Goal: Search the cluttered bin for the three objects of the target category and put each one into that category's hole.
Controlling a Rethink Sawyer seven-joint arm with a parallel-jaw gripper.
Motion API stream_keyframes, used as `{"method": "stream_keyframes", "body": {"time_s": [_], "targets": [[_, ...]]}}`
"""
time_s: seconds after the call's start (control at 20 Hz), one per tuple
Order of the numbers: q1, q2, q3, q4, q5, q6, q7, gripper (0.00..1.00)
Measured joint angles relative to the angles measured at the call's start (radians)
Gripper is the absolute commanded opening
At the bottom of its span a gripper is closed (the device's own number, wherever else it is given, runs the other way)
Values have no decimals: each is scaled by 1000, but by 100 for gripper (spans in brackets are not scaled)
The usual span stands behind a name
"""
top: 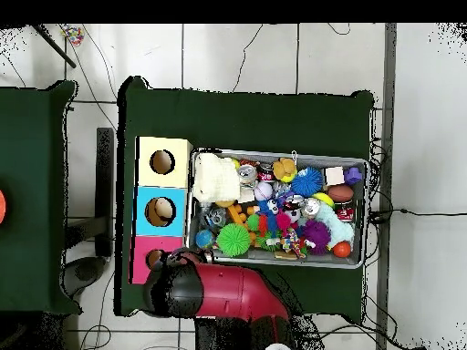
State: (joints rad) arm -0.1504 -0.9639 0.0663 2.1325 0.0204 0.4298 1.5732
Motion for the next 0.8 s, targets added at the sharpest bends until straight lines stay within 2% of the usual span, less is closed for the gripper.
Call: {"method": "stream_keyframes", "body": {"time_s": [0.45, 0.8], "targets": [[-28, 0, 39, 0, 0, 0, 0, 100], [-78, 0, 77, 5, 0, 0, 0, 100]]}}
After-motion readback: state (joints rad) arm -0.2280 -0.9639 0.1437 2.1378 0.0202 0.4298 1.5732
